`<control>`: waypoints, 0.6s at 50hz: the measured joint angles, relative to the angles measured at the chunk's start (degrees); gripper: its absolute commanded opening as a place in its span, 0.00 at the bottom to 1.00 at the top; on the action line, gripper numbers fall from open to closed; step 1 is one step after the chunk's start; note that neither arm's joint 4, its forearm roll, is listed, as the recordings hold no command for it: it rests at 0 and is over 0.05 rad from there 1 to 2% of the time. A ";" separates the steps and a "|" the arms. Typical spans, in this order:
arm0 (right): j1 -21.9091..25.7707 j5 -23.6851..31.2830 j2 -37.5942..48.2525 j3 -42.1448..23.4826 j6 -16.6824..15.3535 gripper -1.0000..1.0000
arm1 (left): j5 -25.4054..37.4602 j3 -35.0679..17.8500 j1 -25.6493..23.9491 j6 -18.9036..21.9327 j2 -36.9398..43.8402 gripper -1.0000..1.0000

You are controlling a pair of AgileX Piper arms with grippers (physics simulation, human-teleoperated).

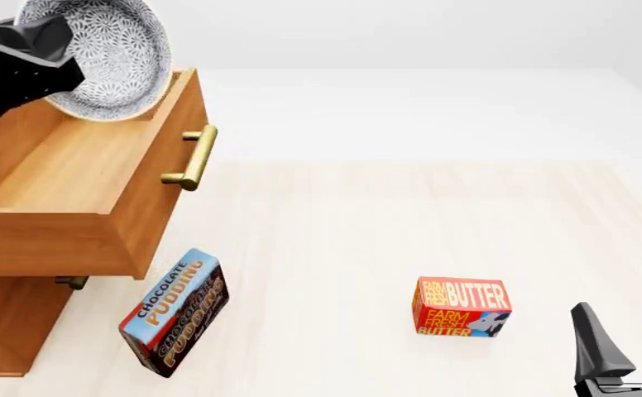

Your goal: Put the bowl in the top drawer of the cabinet.

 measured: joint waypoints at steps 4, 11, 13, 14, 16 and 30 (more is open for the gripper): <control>0.00 0.00 0.00 0.00 0.00 1.00 | -0.37 -0.35 1.46 -0.55 1.14 0.00; 0.00 0.00 0.00 0.00 0.00 1.00 | -0.72 -0.81 3.64 -1.74 2.99 0.00; 0.00 0.00 0.00 0.00 0.00 1.00 | -0.74 -0.94 4.22 -2.11 3.47 0.00; 0.00 0.00 0.00 0.00 0.00 1.00 | -0.72 -1.02 4.50 -2.35 3.72 0.00; 0.00 0.00 0.00 0.00 0.00 1.00 | -0.62 -1.21 5.04 -2.89 4.26 0.00; 0.00 0.00 0.00 0.00 0.00 1.00 | 0.37 -2.27 8.00 -7.00 7.74 0.00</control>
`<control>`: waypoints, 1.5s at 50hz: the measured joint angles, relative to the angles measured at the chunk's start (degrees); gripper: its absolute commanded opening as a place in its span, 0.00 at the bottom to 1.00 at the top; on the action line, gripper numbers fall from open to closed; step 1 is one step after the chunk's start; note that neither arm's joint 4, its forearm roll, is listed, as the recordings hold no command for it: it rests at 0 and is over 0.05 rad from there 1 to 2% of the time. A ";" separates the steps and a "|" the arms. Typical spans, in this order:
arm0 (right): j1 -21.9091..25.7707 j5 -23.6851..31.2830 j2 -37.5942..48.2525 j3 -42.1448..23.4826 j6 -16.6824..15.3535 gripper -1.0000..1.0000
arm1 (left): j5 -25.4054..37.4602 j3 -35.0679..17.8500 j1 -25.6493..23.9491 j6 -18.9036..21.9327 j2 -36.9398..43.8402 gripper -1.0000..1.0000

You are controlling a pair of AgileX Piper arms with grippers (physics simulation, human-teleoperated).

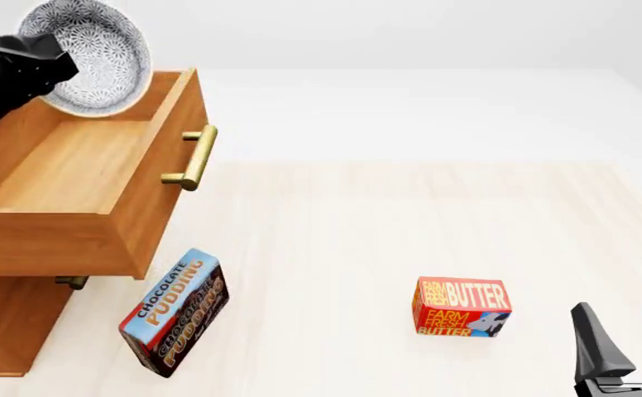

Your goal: Put the bowl in the top drawer of the cabinet.

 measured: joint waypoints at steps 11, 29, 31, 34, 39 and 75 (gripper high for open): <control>0.00 0.00 0.00 0.00 0.00 1.00 | 0.11 -0.19 2.47 -2.01 2.07 0.00; 0.00 0.00 0.00 0.00 0.00 1.00 | -0.85 0.68 4.90 -3.71 5.10 0.00; 0.00 0.00 0.00 0.00 0.00 1.00 | -1.01 0.82 5.00 -3.77 5.42 0.00; 0.00 0.00 0.00 0.00 0.00 1.00 | -1.23 1.01 5.15 -3.82 5.91 0.00; 0.00 0.00 0.00 0.00 0.00 1.00 | -1.62 1.38 5.51 -3.80 6.63 0.00; 0.00 0.00 0.00 0.00 0.00 1.00 | -4.09 4.01 8.33 -1.79 10.11 0.00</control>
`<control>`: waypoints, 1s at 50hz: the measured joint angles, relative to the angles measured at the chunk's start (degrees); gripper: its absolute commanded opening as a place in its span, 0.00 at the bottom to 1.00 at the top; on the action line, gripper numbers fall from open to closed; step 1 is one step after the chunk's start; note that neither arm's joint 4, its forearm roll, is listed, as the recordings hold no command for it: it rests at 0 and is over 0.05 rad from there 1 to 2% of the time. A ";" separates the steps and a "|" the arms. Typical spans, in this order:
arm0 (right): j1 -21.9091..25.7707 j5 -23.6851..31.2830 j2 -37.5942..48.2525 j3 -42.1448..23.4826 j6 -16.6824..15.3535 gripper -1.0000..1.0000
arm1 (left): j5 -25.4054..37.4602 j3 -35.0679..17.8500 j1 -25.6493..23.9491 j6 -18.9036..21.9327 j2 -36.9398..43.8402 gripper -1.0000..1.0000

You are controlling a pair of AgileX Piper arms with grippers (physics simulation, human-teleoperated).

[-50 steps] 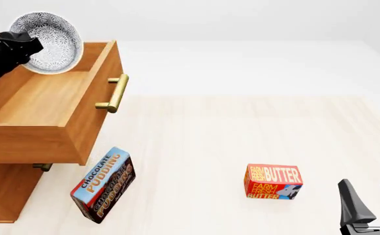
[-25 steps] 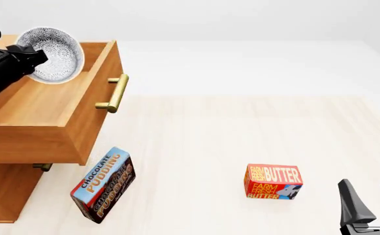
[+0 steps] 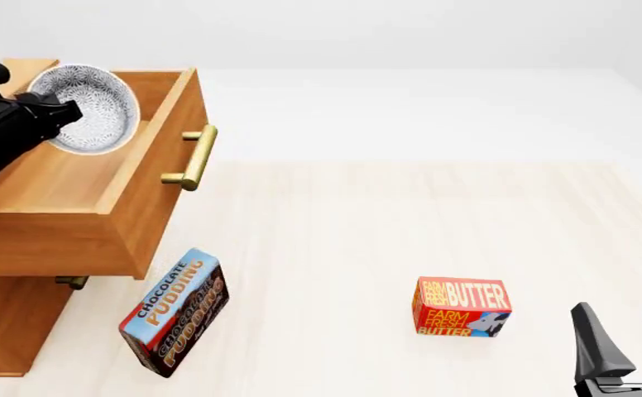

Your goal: Put the bowl in the top drawer of the cabinet.

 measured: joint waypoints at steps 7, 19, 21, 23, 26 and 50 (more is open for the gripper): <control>0.00 0.00 0.00 0.00 0.00 1.00 | -0.44 0.30 0.46 0.26 0.65 0.00; 0.00 0.00 0.00 0.00 0.00 1.00 | -1.05 0.72 0.80 0.45 1.59 0.00; 0.00 0.00 0.00 0.00 0.00 1.00 | -1.15 0.77 0.78 0.46 1.66 0.00; 0.00 0.00 0.00 0.00 0.00 1.00 | -1.22 0.81 0.76 0.45 1.73 0.00; 0.00 0.00 0.00 0.00 0.00 1.00 | -1.33 0.89 0.75 0.45 1.80 0.00; 0.00 0.00 0.00 0.00 0.00 1.00 | -1.74 1.37 0.71 0.90 2.51 0.00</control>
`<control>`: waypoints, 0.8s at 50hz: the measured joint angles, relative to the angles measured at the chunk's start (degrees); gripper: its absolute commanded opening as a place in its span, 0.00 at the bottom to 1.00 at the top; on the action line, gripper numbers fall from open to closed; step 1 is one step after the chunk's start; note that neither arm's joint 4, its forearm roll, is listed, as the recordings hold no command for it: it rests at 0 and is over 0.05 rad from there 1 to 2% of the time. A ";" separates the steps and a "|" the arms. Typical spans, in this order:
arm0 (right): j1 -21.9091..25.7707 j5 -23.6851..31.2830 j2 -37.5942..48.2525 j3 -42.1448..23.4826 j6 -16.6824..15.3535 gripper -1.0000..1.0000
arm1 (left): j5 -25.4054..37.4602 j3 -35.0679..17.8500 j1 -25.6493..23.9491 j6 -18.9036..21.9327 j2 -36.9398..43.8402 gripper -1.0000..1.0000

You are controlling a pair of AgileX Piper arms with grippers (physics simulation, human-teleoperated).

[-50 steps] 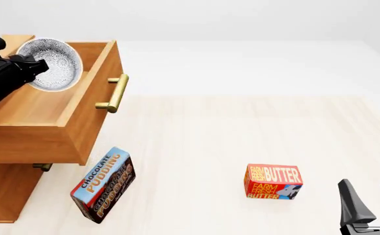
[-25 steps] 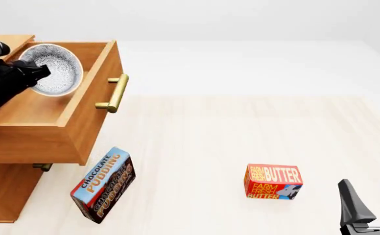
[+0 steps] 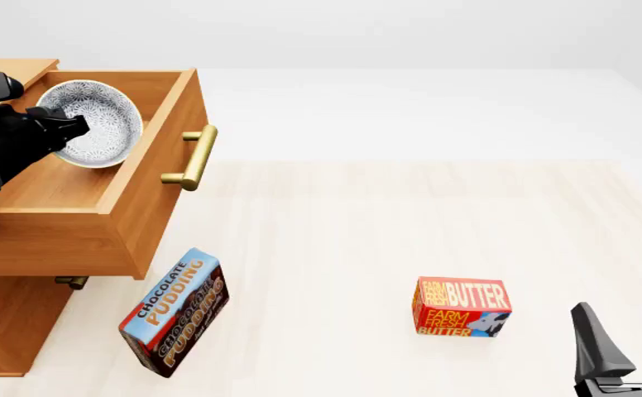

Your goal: Put the bowl in the top drawer of the cabinet.

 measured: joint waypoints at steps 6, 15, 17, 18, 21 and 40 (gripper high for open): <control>0.00 0.00 0.00 0.00 0.00 1.00 | 0.01 -0.03 -0.01 0.14 0.00 1.00; 0.00 0.00 0.00 0.00 0.00 1.00 | 0.12 -0.18 -0.04 0.36 0.01 1.00; 0.00 0.00 0.00 0.00 0.00 1.00 | 0.12 -0.19 -0.04 0.42 0.01 1.00; 0.00 0.00 0.00 0.00 0.00 1.00 | 0.13 -0.20 -0.04 0.44 0.01 1.00; 0.00 0.00 0.00 0.00 0.00 1.00 | 0.14 -0.21 -0.04 0.52 0.01 1.00; 0.00 0.00 0.00 0.00 0.00 1.00 | 0.06 0.45 0.04 0.89 -1.45 1.00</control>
